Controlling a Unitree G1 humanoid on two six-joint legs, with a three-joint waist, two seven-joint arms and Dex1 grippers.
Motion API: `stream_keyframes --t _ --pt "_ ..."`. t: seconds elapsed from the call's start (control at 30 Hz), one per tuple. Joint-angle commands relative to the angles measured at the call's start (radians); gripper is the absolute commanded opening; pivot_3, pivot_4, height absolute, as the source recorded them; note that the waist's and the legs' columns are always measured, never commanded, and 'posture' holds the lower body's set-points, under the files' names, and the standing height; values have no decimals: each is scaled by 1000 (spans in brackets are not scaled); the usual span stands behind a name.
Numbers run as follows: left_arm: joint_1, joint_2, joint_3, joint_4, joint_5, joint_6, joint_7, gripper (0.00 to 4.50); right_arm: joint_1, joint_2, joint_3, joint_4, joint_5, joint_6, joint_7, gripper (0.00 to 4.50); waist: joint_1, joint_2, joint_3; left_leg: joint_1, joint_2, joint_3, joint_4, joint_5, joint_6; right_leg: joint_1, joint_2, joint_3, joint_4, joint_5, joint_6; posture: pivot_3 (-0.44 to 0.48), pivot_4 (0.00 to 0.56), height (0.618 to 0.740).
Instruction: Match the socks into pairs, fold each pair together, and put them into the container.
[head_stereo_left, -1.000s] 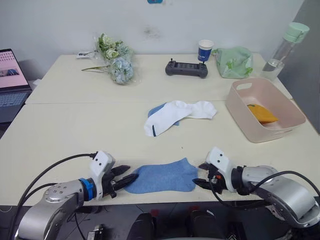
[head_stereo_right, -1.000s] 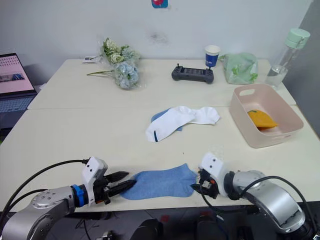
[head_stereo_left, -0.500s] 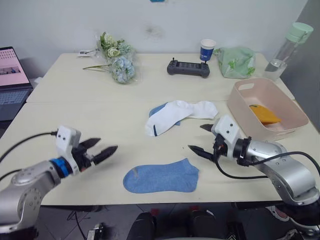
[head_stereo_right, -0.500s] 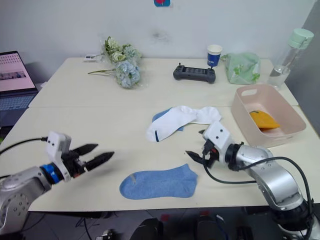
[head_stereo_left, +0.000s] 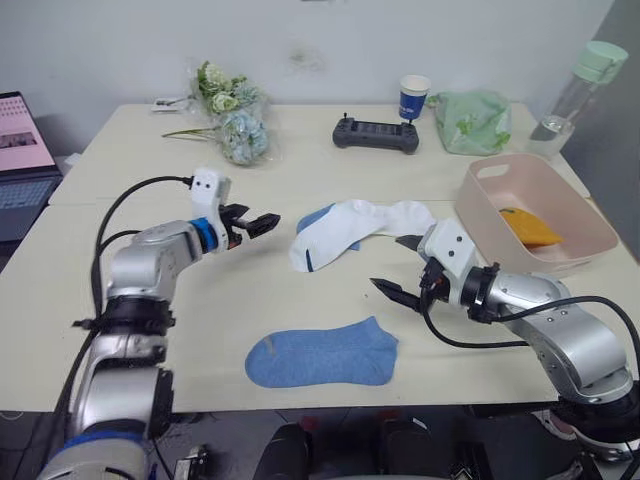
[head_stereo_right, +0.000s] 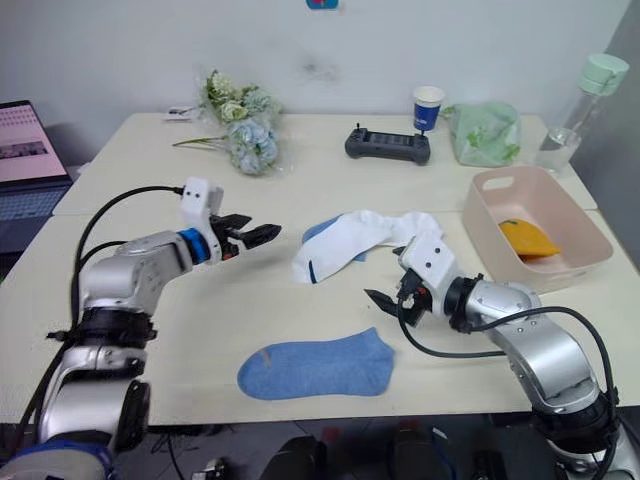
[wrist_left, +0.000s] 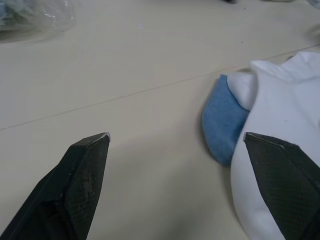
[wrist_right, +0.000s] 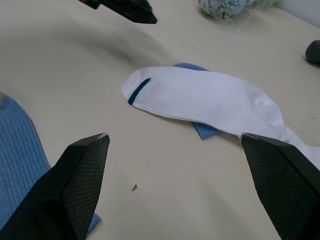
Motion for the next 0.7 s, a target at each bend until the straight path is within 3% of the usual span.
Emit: stream_keyframes --t 0.03,0.17,0.37,0.47,0.7 --pt "-125 -35 0 226 51 -87 -24 4465 5 5 -10 -66 6 16 -21 4500 -7 0 0 -1 0 1 0 0 0 -1 0 0 1 0 0 0 150 740" --pt "-245 -91 4 455 99 -151 -21 4465 9 10 -9 -90 9 42 -38 4500 -11 0 0 -3 0 0 0 0 0 -3 0 0 1 0 0 0 150 740" --pt "-291 -138 -29 577 176 -166 -69 4465 16 8 -21 -109 12 70 -52 4500 -12 0 0 -3 0 -1 1 0 0 -3 0 -1 1 0 0 0 150 740" --pt "-282 -154 -55 592 224 -179 -100 3905 18 11 -24 -116 15 80 -58 4500 -11 0 0 -3 0 -1 1 0 0 -3 0 0 1 0 0 0 150 740" --pt "-265 -187 -54 599 263 -223 -147 1865 16 14 -28 -129 23 101 -65 4500 -2 -1 0 -3 -1 -1 1 0 0 -2 -1 0 1 0 0 0 150 740"
